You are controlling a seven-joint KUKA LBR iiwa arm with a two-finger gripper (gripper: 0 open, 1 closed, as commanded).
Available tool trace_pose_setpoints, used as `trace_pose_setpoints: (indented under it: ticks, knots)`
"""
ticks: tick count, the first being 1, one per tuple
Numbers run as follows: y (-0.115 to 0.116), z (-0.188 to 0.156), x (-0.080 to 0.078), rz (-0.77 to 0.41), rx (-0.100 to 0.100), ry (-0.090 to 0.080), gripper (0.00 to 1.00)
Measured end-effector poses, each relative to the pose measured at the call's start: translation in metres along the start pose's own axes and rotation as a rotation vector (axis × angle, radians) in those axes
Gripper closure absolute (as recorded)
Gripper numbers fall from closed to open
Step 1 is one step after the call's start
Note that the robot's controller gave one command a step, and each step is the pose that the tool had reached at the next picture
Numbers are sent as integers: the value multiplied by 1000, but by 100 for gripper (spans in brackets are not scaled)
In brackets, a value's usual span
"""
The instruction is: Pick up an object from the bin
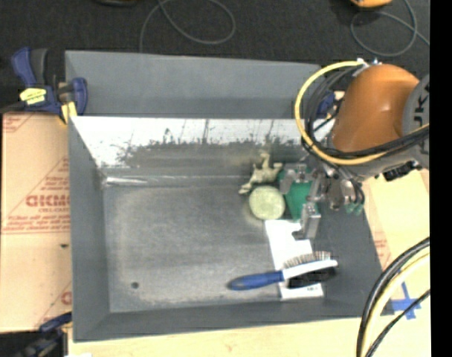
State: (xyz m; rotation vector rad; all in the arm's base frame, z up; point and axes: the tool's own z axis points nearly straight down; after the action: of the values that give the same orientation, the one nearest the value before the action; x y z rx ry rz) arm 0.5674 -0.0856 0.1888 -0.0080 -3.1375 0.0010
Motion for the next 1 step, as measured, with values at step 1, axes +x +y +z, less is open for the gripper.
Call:
trace_pose_setpoints:
  ticks: [1]
  knots:
    - [0,-5,-2,-2,1,-8,0]
